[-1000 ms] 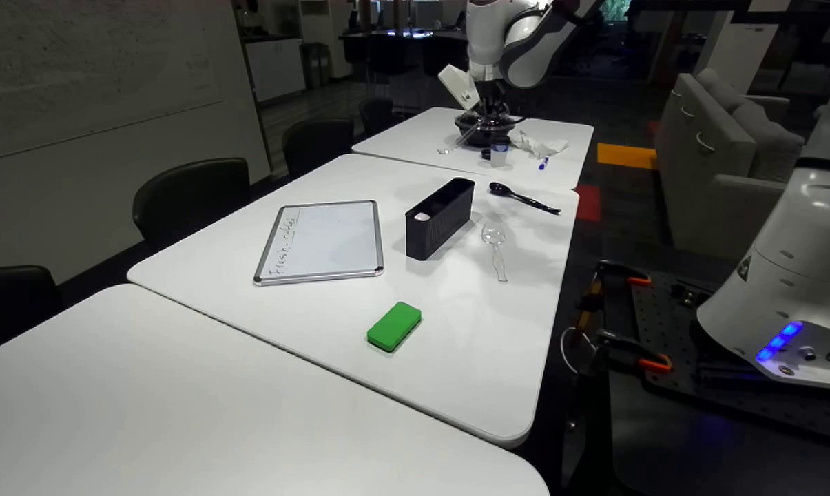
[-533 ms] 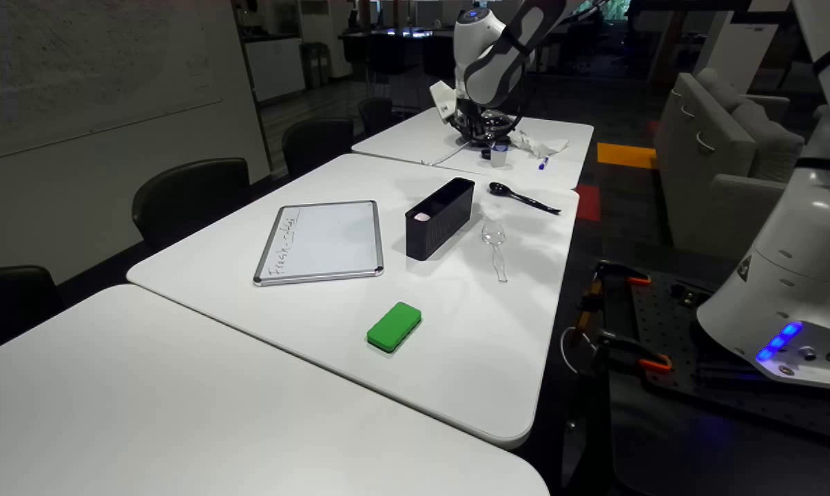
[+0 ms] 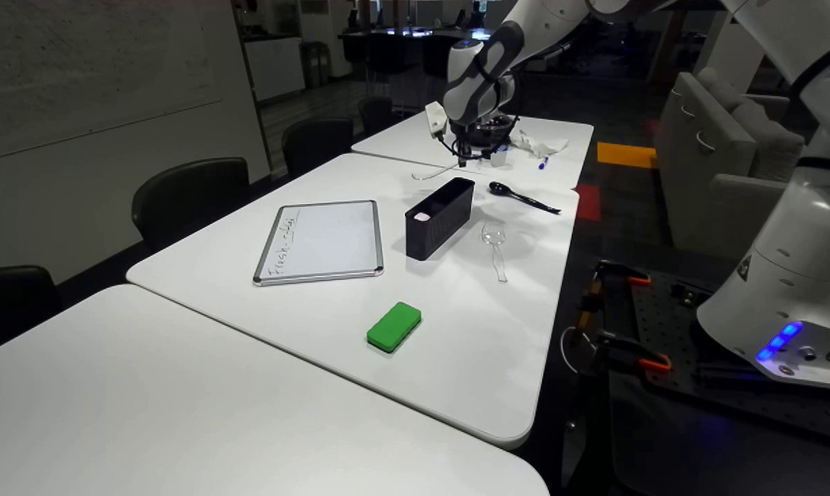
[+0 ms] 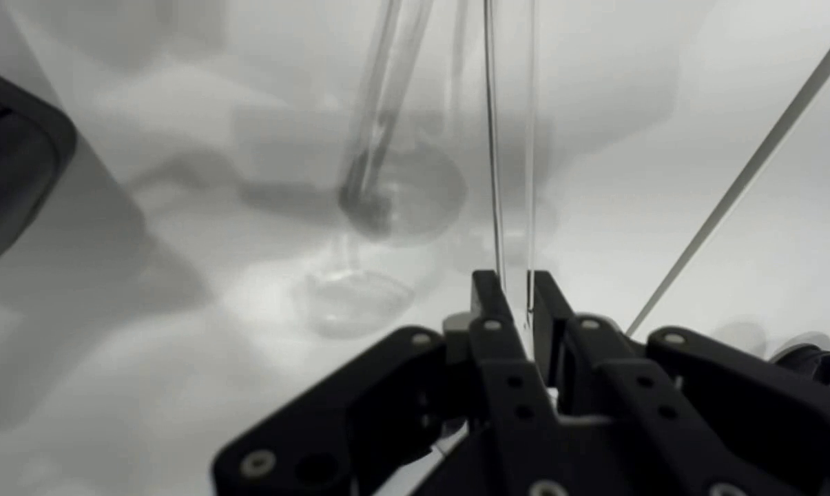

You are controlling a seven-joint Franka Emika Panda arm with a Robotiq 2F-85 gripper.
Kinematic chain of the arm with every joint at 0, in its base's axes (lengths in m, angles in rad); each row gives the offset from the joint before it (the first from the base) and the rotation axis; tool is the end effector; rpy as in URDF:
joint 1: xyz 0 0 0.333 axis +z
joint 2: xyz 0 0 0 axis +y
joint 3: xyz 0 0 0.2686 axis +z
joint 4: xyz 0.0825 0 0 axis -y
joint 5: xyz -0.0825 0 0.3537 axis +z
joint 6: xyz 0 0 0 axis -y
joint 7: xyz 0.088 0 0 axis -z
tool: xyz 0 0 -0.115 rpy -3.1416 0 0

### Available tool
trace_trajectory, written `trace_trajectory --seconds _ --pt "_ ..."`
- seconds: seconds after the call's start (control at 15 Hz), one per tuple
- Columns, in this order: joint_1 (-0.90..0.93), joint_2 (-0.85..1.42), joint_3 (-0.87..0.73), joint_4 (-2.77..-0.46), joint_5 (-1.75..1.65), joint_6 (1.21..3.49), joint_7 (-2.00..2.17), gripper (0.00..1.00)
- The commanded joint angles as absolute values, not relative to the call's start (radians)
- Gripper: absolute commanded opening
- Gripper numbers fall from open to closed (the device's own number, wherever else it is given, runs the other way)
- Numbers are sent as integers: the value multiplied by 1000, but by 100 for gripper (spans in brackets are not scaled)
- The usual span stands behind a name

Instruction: Remove the transparent object from the black thing and put it on the table

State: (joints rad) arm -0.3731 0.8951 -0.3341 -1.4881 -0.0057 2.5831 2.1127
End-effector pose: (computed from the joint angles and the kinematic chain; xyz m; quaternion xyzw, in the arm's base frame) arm 0.5405 -0.4125 0.1660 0.2324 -0.9573 0.1710 0.0162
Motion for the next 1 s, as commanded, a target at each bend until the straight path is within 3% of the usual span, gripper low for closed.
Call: trace_trajectory --seconds 0.0,0.47,0.53,0.6,0.93 --pt "-412 978 -307 -1353 77 2509 2035 3" --pt "-410 1095 -335 -1204 93 2382 2041 3" --pt "-407 1107 -340 -1187 88 2369 2047 39" --pt "-404 1117 -347 -1171 83 2356 2052 40" --pt "-378 1028 -363 -1261 50 2409 2057 77"
